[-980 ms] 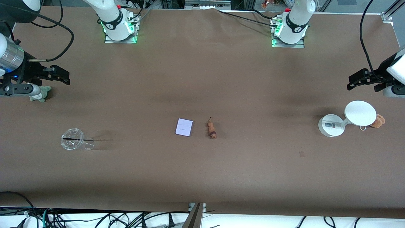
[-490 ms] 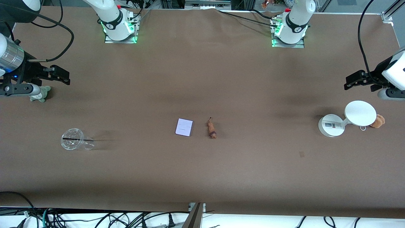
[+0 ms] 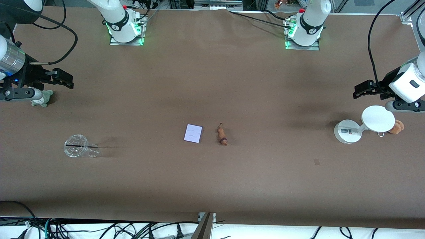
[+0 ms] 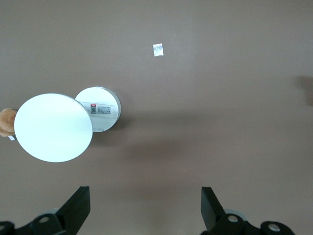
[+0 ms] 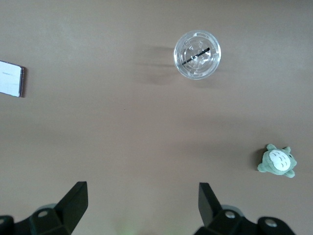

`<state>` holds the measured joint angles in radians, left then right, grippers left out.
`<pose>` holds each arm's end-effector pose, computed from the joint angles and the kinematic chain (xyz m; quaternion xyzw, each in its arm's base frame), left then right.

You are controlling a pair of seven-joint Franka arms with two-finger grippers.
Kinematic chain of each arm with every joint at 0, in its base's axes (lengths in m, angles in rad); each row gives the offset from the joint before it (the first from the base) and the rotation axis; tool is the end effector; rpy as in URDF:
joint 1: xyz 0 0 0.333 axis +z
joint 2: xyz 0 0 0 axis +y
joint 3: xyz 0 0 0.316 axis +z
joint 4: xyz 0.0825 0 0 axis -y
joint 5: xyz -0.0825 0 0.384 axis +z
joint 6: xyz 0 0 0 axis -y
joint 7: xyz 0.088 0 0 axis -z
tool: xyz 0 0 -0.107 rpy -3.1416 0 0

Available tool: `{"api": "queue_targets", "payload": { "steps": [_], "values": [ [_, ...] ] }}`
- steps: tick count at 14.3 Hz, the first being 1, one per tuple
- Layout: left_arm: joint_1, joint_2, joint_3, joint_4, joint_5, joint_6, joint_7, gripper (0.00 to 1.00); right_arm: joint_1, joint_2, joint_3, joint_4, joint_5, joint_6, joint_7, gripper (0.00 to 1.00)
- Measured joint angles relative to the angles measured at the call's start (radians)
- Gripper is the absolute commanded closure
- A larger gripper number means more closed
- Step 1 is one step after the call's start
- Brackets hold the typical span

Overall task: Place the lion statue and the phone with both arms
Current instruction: 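Move the left gripper toward the wooden lion statue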

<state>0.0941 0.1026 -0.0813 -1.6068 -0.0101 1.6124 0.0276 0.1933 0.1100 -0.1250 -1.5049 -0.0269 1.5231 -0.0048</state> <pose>0.5832 0.0085 0.5527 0.9988 -0.0069 -0.0481 0.0102 0.5801 0.0406 0.5895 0.9981 0.0365 -0.0448 0.0217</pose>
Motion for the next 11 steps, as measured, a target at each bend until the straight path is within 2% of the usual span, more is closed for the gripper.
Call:
{"api": "queue_targets", "payload": {
  "steps": [11],
  "values": [
    [-0.006,0.045,0.000,0.030,0.000,0.000,-0.030,0.00,0.000,0.000,-0.001,0.000,0.006,0.001,0.000,0.00]
  ]
}}
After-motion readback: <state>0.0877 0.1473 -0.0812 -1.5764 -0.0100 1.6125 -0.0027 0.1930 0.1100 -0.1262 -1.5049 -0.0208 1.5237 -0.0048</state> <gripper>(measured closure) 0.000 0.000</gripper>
